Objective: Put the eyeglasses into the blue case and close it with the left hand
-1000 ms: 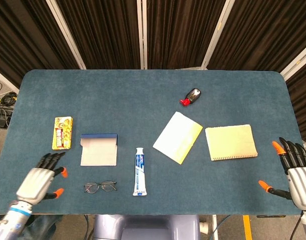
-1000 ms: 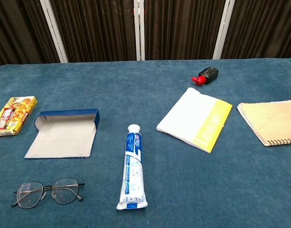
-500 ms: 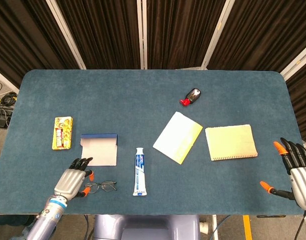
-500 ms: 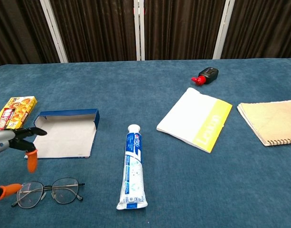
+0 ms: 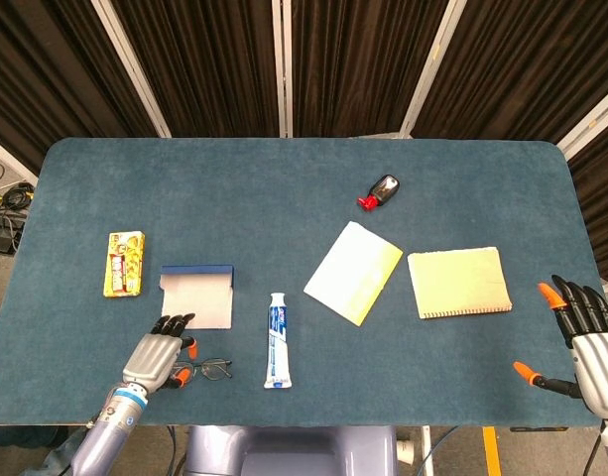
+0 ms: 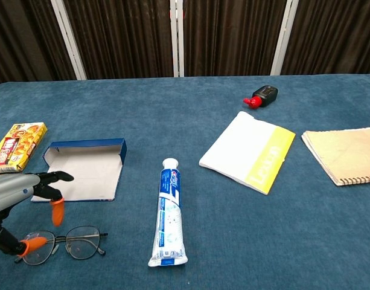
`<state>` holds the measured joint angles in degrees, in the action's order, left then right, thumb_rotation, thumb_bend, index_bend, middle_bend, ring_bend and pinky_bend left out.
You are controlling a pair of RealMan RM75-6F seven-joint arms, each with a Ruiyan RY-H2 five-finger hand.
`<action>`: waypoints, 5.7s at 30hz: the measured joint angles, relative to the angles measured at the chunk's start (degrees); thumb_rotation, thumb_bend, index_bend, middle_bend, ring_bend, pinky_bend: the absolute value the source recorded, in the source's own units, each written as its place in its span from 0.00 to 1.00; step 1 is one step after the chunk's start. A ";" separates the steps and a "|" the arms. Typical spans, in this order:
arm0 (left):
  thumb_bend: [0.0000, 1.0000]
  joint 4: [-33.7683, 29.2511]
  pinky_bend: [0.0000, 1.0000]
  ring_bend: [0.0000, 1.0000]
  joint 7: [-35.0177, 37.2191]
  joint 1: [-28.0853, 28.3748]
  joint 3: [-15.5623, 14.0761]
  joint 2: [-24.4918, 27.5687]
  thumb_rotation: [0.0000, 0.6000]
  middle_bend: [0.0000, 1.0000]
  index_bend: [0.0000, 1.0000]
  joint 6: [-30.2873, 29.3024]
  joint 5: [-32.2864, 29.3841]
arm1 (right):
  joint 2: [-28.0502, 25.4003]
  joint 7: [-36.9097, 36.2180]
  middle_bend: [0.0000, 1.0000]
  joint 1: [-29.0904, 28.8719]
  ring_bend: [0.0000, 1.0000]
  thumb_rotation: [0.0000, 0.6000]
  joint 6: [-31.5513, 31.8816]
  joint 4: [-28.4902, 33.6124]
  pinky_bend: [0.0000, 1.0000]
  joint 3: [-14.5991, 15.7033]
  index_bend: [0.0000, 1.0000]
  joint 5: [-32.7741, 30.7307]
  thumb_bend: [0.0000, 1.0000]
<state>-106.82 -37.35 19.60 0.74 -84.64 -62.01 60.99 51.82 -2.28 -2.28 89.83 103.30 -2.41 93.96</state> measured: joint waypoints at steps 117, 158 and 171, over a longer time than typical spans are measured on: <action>0.24 26.68 0.00 0.00 13.62 17.49 8.48 -6.24 1.00 0.00 0.00 5.49 -8.19 | 1.66 1.24 0.00 -1.46 0.00 1.00 -2.47 -1.49 0.00 -0.70 0.00 -3.05 0.00; 0.21 41.63 0.00 0.00 14.81 24.12 10.84 -9.36 1.00 0.00 0.00 14.12 -7.09 | 3.38 3.81 0.00 -3.25 0.00 1.00 -6.88 -2.93 0.00 -2.35 0.00 -9.64 0.00; 0.21 35.56 0.00 0.00 18.41 21.50 9.79 -5.04 1.00 0.00 0.00 11.57 -4.23 | 3.09 3.28 0.00 -2.98 0.00 1.00 -6.20 -2.69 0.00 -2.17 0.00 -8.89 0.00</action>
<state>-71.26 -18.94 41.10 10.53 -89.68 -50.44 56.76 54.91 1.00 -5.26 83.64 100.61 -4.58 85.06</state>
